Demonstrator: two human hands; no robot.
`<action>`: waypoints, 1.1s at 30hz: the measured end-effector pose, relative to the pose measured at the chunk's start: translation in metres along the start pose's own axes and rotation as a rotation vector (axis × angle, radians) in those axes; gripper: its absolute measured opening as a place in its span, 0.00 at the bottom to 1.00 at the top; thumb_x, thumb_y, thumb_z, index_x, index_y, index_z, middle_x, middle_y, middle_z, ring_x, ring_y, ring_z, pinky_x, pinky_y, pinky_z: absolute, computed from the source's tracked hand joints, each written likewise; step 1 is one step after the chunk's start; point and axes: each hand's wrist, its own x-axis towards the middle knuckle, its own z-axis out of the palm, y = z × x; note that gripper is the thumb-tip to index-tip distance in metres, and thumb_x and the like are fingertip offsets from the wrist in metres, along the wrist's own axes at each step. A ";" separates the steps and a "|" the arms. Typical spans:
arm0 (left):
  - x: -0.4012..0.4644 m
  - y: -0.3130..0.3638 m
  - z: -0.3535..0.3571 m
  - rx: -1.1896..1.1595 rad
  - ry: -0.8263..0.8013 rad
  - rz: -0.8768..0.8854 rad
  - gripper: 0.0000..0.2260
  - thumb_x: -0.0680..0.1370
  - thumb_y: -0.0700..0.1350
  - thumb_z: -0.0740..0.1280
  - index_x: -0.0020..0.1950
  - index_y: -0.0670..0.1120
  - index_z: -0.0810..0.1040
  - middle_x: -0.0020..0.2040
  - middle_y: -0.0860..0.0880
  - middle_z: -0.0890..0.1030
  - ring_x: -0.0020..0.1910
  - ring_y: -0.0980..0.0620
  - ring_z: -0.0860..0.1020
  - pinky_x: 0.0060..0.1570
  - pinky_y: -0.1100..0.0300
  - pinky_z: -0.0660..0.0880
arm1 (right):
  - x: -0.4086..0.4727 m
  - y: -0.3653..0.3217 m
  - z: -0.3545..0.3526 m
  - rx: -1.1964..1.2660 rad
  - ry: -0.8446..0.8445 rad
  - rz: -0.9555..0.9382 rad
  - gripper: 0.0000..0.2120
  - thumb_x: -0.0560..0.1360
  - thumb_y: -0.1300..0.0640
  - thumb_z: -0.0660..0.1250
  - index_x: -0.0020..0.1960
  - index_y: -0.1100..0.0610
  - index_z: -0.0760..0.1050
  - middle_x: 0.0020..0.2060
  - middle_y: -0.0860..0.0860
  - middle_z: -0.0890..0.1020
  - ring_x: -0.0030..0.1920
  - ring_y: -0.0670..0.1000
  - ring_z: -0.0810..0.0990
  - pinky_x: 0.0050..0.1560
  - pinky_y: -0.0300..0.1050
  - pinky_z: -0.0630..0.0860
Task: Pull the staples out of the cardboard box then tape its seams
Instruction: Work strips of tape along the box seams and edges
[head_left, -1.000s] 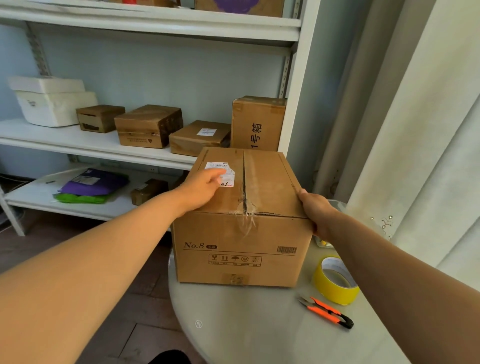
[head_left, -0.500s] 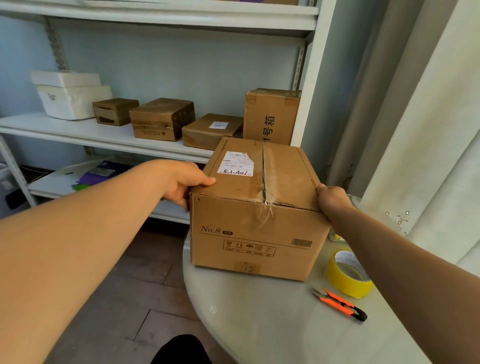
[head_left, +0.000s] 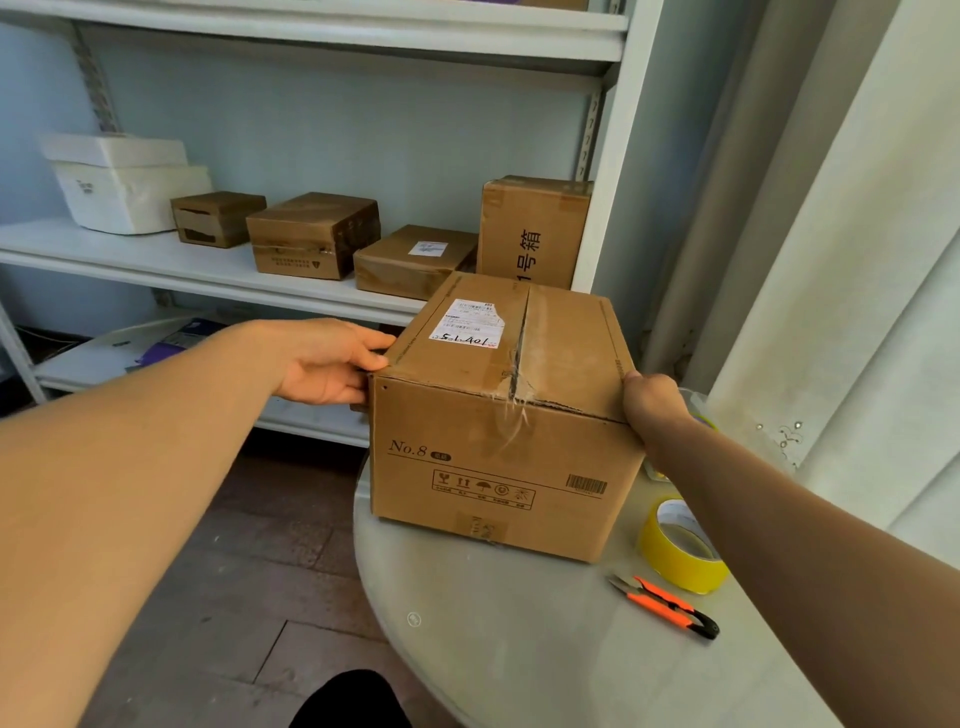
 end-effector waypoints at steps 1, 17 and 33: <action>-0.001 -0.001 -0.001 -0.005 -0.006 0.004 0.19 0.79 0.32 0.56 0.67 0.45 0.72 0.57 0.42 0.81 0.57 0.47 0.78 0.62 0.51 0.72 | 0.001 0.000 0.000 0.005 0.003 0.005 0.21 0.83 0.53 0.49 0.68 0.66 0.66 0.61 0.62 0.74 0.61 0.62 0.73 0.61 0.54 0.71; 0.041 0.021 0.052 1.185 0.567 0.051 0.23 0.81 0.55 0.57 0.73 0.47 0.65 0.73 0.41 0.65 0.72 0.40 0.61 0.70 0.40 0.57 | -0.012 -0.009 -0.006 0.119 -0.128 0.015 0.16 0.76 0.56 0.53 0.55 0.60 0.75 0.41 0.57 0.83 0.41 0.56 0.83 0.45 0.48 0.74; 0.046 0.037 0.109 1.516 -0.357 0.216 0.47 0.74 0.41 0.70 0.76 0.62 0.38 0.77 0.57 0.37 0.76 0.54 0.36 0.72 0.44 0.39 | 0.044 0.005 -0.009 0.188 0.004 -0.093 0.33 0.80 0.56 0.60 0.79 0.56 0.47 0.76 0.53 0.57 0.74 0.57 0.60 0.69 0.49 0.62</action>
